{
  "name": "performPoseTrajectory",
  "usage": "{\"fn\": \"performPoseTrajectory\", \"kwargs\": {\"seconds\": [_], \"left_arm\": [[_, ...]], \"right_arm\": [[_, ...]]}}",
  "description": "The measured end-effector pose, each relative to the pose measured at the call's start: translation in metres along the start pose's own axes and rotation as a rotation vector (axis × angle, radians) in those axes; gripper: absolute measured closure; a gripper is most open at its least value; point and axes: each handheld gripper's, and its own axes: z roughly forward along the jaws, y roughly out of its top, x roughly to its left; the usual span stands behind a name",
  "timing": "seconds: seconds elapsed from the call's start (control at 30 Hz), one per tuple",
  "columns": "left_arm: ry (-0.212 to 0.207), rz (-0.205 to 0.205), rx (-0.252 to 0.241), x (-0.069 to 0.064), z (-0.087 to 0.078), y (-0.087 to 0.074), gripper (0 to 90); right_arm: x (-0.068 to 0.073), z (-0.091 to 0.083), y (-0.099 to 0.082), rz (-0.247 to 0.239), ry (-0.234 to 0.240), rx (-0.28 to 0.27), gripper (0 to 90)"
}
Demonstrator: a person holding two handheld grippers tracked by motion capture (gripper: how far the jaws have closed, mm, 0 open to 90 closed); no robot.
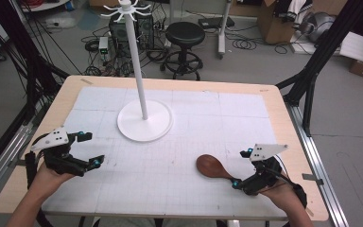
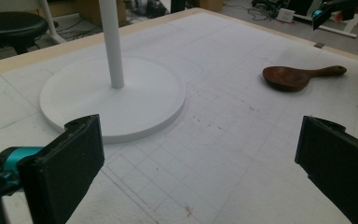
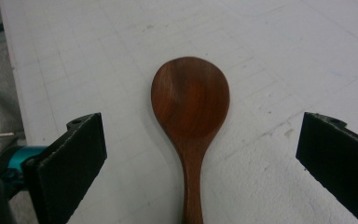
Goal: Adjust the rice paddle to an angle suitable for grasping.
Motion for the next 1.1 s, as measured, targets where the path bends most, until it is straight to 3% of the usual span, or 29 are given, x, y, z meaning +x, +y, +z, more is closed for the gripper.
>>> {"fn": "performPoseTrajectory", "kwargs": {"seconds": [0.17,0.6,1.1], "left_arm": [[-0.001,0.004,0.006,0.0,0.001,0.0,1.8],[-0.002,0.004,0.008,0.0,0.001,0.0,1.8],[0.006,0.009,0.012,0.0,0.001,0.0,1.7]], "right_arm": [[0.001,0.003,0.002,-0.02,0.028,0.098,0.6],[0.0,0.014,0.011,-0.061,0.047,0.259,1.6],[0.002,0.035,0.018,-0.064,0.067,0.447,1.6]]}}
